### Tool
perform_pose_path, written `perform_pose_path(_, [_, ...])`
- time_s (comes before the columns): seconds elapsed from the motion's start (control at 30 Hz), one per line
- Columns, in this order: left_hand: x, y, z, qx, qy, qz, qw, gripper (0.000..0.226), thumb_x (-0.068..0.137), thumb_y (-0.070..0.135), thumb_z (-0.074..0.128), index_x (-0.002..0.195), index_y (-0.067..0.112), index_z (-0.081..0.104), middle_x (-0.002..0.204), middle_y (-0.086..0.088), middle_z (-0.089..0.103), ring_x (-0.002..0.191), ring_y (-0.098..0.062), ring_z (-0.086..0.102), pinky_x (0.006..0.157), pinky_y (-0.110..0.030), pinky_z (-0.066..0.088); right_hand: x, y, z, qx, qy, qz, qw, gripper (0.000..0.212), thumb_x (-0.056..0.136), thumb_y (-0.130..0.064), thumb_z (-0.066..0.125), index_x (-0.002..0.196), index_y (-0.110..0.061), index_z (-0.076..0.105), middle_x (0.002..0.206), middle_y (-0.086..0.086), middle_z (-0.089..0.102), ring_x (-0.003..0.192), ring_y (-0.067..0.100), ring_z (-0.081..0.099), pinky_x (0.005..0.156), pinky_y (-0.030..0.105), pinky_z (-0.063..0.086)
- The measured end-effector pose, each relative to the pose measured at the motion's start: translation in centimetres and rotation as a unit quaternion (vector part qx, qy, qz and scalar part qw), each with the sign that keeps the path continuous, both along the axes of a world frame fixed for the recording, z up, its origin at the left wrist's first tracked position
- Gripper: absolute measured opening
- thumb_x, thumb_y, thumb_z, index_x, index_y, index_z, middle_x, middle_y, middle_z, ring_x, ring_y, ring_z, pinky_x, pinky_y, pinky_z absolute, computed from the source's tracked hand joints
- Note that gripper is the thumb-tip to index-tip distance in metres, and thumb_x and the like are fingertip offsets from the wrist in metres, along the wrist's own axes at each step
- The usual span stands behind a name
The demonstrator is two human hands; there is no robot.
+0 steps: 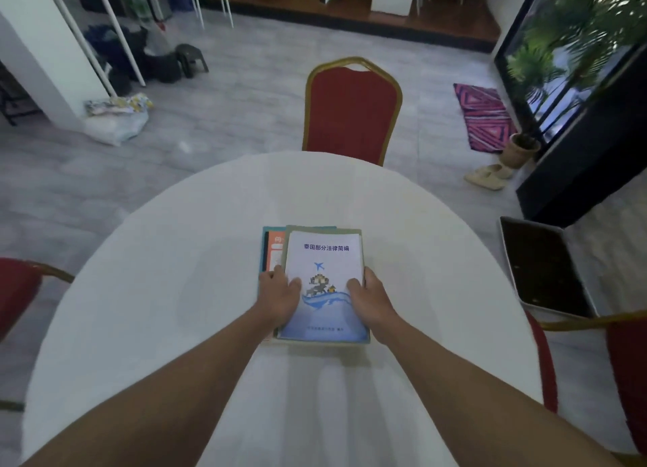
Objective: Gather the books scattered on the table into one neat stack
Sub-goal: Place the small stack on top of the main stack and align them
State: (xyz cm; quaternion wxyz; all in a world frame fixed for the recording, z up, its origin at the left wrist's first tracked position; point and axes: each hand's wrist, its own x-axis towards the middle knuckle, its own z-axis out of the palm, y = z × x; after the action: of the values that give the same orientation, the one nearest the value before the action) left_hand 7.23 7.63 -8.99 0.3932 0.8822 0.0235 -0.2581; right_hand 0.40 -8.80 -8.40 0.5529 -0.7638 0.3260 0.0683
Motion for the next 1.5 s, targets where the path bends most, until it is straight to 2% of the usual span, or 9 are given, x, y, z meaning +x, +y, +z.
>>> perform_pose_path(0.17, [2.4, 2.1, -1.7, 0.007, 0.011, 0.029, 0.999, 0.047, 0.102, 0.024, 0.041, 0.140, -0.003, 0.036, 0.146, -0.021, 0.025, 0.132, -0.035, 0.041, 0.112, -0.036, 0.032, 3.7, 2.1, -2.0, -0.031, 0.029, 0.013, 0.999, 0.032, 0.087, -0.027, 0.044, 0.112, -0.011, 0.057, 0.118, 0.016, 0.060, 0.102, 0.032, 0.062, 0.081, 0.036, 0.050])
perform_pose_path(0.37, [3.3, 3.1, -4.0, 0.082, 0.020, 0.002, 0.996, 0.043, 0.102, 0.026, 0.039, 0.134, -0.003, 0.042, 0.142, -0.024, 0.032, 0.134, -0.038, 0.032, 0.112, -0.039, 0.027, 5.2, 3.1, -3.9, -0.105, 0.107, 0.024, 0.988, 0.050, 0.094, -0.032, 0.041, 0.136, -0.009, 0.053, 0.134, 0.023, 0.042, 0.126, 0.040, 0.046, 0.104, 0.040, 0.040])
perform_pose_path(0.57, [3.9, 3.5, -4.6, -0.019, 0.058, 0.055, 0.997, 0.055, 0.099, 0.028, 0.045, 0.145, 0.001, 0.032, 0.150, -0.018, 0.023, 0.141, -0.032, 0.031, 0.117, -0.039, 0.027, 5.7, 2.8, -4.6, -0.101, 0.088, 0.004, 0.991, 0.049, 0.098, -0.029, 0.044, 0.144, -0.012, 0.048, 0.151, 0.015, 0.034, 0.137, 0.034, 0.037, 0.112, 0.041, 0.031])
perform_pose_path(0.7, [3.5, 3.7, -6.1, -0.096, 0.052, 0.074, 0.991, 0.075, 0.090, 0.049, 0.042, 0.151, 0.010, 0.023, 0.156, -0.012, 0.032, 0.142, -0.029, 0.036, 0.118, -0.050, 0.031, 5.6, 2.5, -5.1, -0.065, 0.064, 0.002, 0.996, 0.066, 0.096, -0.052, 0.044, 0.146, -0.009, 0.042, 0.153, 0.014, 0.042, 0.141, 0.034, 0.040, 0.116, 0.047, 0.033])
perform_pose_path(0.77, [3.3, 3.7, -7.2, -0.107, 0.054, 0.067, 0.991, 0.068, 0.091, 0.048, 0.040, 0.148, 0.013, 0.024, 0.152, -0.009, 0.039, 0.138, -0.026, 0.043, 0.116, -0.049, 0.035, 5.2, 2.9, -5.7, -0.078, 0.058, 0.021, 0.995, 0.064, 0.097, -0.055, 0.042, 0.145, -0.013, 0.043, 0.151, 0.011, 0.046, 0.140, 0.035, 0.040, 0.114, 0.047, 0.034])
perform_pose_path(0.9, [3.2, 3.5, -5.7, -0.111, 0.061, 0.047, 0.991, 0.044, 0.103, 0.034, 0.036, 0.142, 0.016, 0.029, 0.145, -0.004, 0.044, 0.129, -0.024, 0.050, 0.113, -0.042, 0.038, 5.2, 3.2, -6.6, -0.100, 0.084, 0.030, 0.991, 0.073, 0.101, -0.055, 0.036, 0.160, -0.017, 0.015, 0.165, 0.006, 0.022, 0.150, 0.032, 0.018, 0.119, 0.050, 0.022])
perform_pose_path(1.03, [3.2, 3.5, -6.2, -0.100, 0.049, 0.045, 0.993, 0.044, 0.103, 0.037, 0.035, 0.142, 0.018, 0.029, 0.145, -0.006, 0.045, 0.126, -0.027, 0.053, 0.109, -0.043, 0.043, 5.0, 3.3, -6.9, -0.100, 0.088, 0.022, 0.991, 0.073, 0.101, -0.054, 0.035, 0.160, -0.018, 0.013, 0.165, 0.007, 0.020, 0.150, 0.032, 0.016, 0.118, 0.050, 0.020])
perform_pose_path(1.17, [3.0, 3.5, -6.4, -0.094, 0.056, 0.037, 0.993, 0.041, 0.105, 0.035, 0.033, 0.141, 0.016, 0.028, 0.140, -0.005, 0.047, 0.117, -0.022, 0.057, 0.090, -0.033, 0.046, 4.5, 3.6, -7.0, -0.096, 0.089, 0.016, 0.991, 0.073, 0.101, -0.054, 0.035, 0.160, -0.018, 0.012, 0.165, 0.007, 0.018, 0.150, 0.032, 0.015, 0.118, 0.050, 0.020])
perform_pose_path(1.5, [3.3, 3.5, -7.3, -0.088, 0.034, 0.033, 0.995, 0.043, 0.103, 0.038, 0.035, 0.139, 0.014, 0.030, 0.143, -0.009, 0.045, 0.125, -0.027, 0.053, 0.104, -0.040, 0.045, 4.4, 3.8, -6.9, -0.099, 0.087, 0.017, 0.991, 0.075, 0.100, -0.056, 0.035, 0.160, -0.017, 0.012, 0.165, 0.008, 0.020, 0.150, 0.032, 0.018, 0.119, 0.051, 0.021])
